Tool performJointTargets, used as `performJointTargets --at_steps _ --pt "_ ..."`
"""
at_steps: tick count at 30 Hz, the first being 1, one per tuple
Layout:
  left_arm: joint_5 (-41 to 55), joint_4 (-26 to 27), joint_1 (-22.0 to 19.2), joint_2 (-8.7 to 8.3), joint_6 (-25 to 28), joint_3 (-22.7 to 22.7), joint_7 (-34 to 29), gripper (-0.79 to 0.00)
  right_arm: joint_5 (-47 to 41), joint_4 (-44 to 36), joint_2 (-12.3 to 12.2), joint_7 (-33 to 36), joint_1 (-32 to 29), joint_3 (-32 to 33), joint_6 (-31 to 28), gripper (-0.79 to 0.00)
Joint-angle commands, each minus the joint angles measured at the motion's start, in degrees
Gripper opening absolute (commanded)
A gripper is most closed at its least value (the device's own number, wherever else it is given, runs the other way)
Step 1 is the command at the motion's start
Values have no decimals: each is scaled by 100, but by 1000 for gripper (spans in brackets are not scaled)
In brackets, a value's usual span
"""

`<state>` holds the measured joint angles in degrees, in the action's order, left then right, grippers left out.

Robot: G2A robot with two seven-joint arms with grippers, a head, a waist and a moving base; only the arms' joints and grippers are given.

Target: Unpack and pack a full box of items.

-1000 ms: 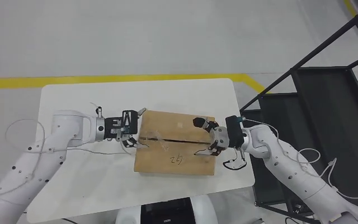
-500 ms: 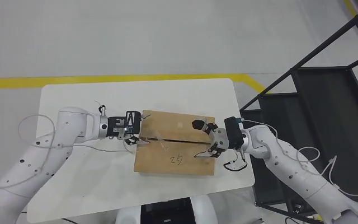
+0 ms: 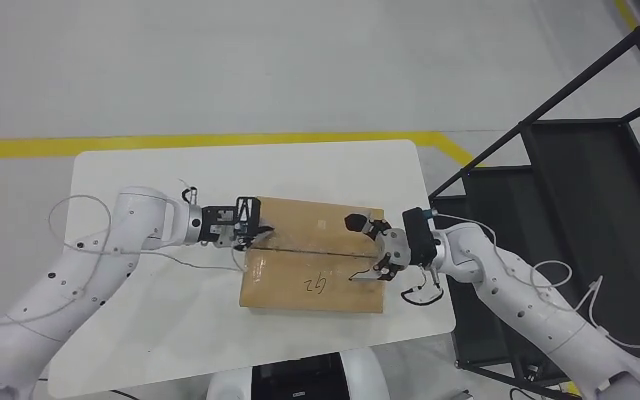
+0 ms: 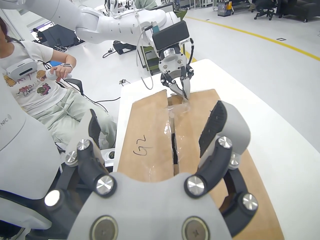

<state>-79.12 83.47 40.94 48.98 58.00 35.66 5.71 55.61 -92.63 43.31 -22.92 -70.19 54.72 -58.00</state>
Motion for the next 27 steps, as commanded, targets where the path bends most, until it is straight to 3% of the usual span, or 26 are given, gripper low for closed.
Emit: performJointTargets --at_steps 1,4,7,15,27 --pt "106 -35 -67 25 0 -96 -109 -785 -9 23 -2 -8 27 -28 0 0" --pt "155 -1 -169 58 -59 -77 -50 -785 -24 35 -3 -26 69 -81 0 0" --pt "39 162 -124 46 -528 151 469 -785 -27 25 1 -1 124 -168 0 0" --pt "-661 469 424 -209 -1399 946 1835 -785 -84 -30 4 385 365 -706 0 0" --pt "-766 887 1321 -511 -1217 1760 1955 -785 -440 250 -106 703 715 -1261 0 0"
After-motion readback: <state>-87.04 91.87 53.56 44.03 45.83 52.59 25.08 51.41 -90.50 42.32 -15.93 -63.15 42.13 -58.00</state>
